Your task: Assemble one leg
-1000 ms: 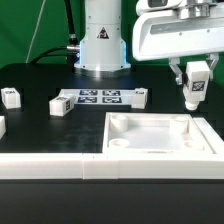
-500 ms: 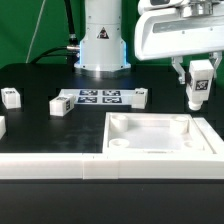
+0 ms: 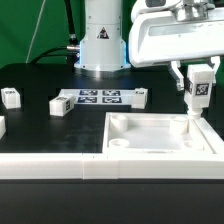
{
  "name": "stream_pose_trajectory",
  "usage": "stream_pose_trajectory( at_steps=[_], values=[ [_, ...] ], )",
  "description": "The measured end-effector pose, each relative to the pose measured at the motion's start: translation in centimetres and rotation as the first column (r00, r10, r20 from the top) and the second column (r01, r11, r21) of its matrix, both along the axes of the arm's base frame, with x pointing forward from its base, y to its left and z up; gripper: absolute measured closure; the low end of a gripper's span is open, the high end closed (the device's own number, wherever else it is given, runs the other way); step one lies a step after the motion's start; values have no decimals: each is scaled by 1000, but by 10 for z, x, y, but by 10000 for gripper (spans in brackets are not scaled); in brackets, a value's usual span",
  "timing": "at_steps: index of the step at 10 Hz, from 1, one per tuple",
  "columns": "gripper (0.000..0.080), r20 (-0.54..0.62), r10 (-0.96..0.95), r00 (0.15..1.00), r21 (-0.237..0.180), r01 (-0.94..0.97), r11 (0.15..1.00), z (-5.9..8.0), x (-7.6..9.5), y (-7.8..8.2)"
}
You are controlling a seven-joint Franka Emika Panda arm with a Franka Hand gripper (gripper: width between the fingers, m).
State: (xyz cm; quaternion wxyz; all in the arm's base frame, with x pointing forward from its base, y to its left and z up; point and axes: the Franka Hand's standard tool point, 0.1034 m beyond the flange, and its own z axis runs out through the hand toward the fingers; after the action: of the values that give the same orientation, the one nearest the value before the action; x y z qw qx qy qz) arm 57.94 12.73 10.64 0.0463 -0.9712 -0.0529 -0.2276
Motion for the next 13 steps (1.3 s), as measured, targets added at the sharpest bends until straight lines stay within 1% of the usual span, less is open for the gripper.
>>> stream_pose_trajectory(
  at_steps=[4, 5, 6, 7, 9, 11, 13],
  values=[
    [509, -2, 2, 1000, -1, -2, 1000, -2, 0, 0],
    [509, 22, 9, 1000, -5, -9, 1000, -3, 10, -2],
    [509, 22, 12, 1000, -9, -12, 1000, -5, 21, -4],
    [509, 28, 10, 1000, -7, -10, 1000, -5, 28, -4],
    [509, 27, 8, 1000, -8, -8, 1000, -12, 32, -5],
    [509, 25, 20, 999, -24, -19, 1000, -24, 35, -14],
    [509, 52, 21, 998, -28, -20, 999, -27, 42, -17]
  ],
)
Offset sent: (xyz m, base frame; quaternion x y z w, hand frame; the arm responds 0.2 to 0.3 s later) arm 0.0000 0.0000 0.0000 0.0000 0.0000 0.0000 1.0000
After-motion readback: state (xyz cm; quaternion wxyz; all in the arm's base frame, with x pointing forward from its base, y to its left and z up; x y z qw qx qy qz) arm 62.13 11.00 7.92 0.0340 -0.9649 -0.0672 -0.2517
